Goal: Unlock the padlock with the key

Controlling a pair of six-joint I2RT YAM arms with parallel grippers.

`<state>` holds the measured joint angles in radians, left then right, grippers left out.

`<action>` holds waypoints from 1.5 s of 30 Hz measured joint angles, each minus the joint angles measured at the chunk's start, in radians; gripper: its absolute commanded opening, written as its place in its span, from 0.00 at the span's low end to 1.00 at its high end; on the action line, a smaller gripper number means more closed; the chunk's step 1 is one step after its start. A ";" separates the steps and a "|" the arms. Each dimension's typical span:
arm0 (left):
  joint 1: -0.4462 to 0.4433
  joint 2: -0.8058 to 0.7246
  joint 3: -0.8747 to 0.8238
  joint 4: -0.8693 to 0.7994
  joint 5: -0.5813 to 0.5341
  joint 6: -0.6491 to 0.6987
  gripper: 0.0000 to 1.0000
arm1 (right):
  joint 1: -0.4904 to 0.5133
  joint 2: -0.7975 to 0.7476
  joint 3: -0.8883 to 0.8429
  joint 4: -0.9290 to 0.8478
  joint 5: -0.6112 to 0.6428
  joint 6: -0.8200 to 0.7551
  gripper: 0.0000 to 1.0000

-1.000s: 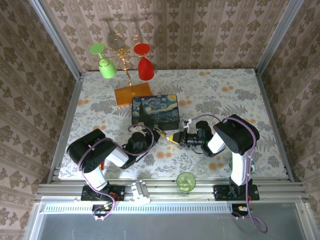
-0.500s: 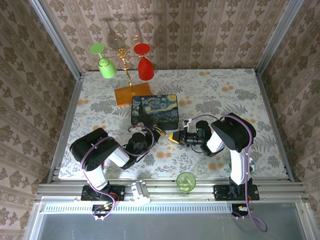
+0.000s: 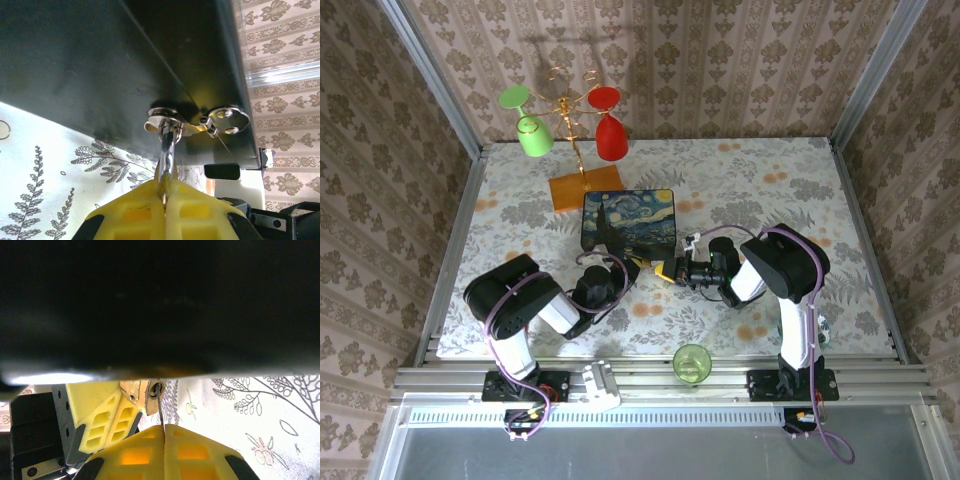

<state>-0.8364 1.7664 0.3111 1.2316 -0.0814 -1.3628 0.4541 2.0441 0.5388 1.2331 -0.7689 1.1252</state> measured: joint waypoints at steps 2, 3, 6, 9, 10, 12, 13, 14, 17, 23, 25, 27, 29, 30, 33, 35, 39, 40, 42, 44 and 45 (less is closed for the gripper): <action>0.000 0.000 -0.001 0.000 0.000 0.000 0.00 | 0.000 0.002 0.000 0.006 -0.003 -0.003 0.00; 0.000 0.000 -0.002 0.000 0.000 0.000 0.00 | 0.000 0.005 -0.001 0.019 -0.006 -0.003 0.00; 0.000 0.000 -0.003 -0.001 0.001 0.000 0.00 | -0.001 0.019 -0.003 0.058 -0.026 0.000 0.00; 0.000 0.000 -0.003 -0.004 0.003 0.001 0.08 | -0.001 0.020 -0.013 0.075 -0.026 -0.008 0.00; 0.000 0.000 -0.003 -0.008 0.002 0.002 0.12 | -0.001 0.020 -0.016 0.079 -0.026 -0.012 0.00; 0.000 -0.001 -0.003 -0.019 0.003 0.011 0.22 | -0.006 0.020 -0.018 0.081 -0.025 -0.018 0.00; 0.000 -0.002 -0.003 -0.032 0.006 0.019 0.27 | -0.007 0.020 -0.018 0.080 -0.024 -0.019 0.00; 0.000 -0.004 -0.003 -0.049 0.008 0.029 0.32 | -0.007 0.019 -0.018 0.079 -0.024 -0.022 0.00; -0.001 -0.021 -0.003 -0.097 0.014 0.048 0.38 | -0.007 0.019 -0.019 0.078 -0.024 -0.027 0.00; -0.001 -0.089 0.002 -0.182 0.013 0.092 0.48 | -0.006 0.011 -0.027 0.076 -0.024 -0.045 0.00; -0.001 -0.105 0.008 -0.212 0.013 0.109 0.48 | -0.008 -0.002 -0.047 0.074 -0.023 -0.060 0.00; -0.001 -0.132 0.021 -0.264 0.015 0.135 0.45 | -0.009 -0.026 -0.071 0.054 -0.021 -0.085 0.00; 0.000 -0.177 0.049 -0.340 0.035 0.184 0.43 | -0.010 -0.060 -0.098 0.011 -0.021 -0.119 0.00; 0.000 -0.196 0.068 -0.376 0.049 0.209 0.43 | -0.010 -0.077 -0.110 -0.011 -0.021 -0.135 0.00; 0.000 -0.263 0.143 -0.480 0.117 0.294 0.41 | -0.006 -0.149 -0.146 -0.110 -0.026 -0.190 0.00; 0.008 -0.301 0.191 -0.528 0.188 0.343 0.40 | 0.001 -0.215 -0.154 -0.196 -0.026 -0.235 0.00; 0.035 -0.317 0.237 -0.551 0.346 0.384 0.37 | 0.024 -0.374 -0.143 -0.356 -0.025 -0.331 0.00; 0.041 -0.317 0.235 -0.553 0.381 0.389 0.37 | 0.028 -0.409 -0.137 -0.387 -0.025 -0.349 0.00; 0.048 -0.324 0.220 -0.557 0.424 0.392 0.38 | 0.033 -0.468 -0.118 -0.452 -0.025 -0.385 0.00; 0.051 -0.360 0.192 -0.570 0.449 0.396 0.43 | 0.042 -0.518 -0.086 -0.542 -0.025 -0.426 0.00; 0.052 -0.388 0.178 -0.580 0.457 0.401 0.45 | 0.046 -0.535 -0.072 -0.578 -0.024 -0.444 0.00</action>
<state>-0.7845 1.3785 0.4892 0.6514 0.3756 -0.9623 0.4999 1.5089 0.4671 0.6556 -0.7929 0.6807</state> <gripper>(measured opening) 0.418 0.066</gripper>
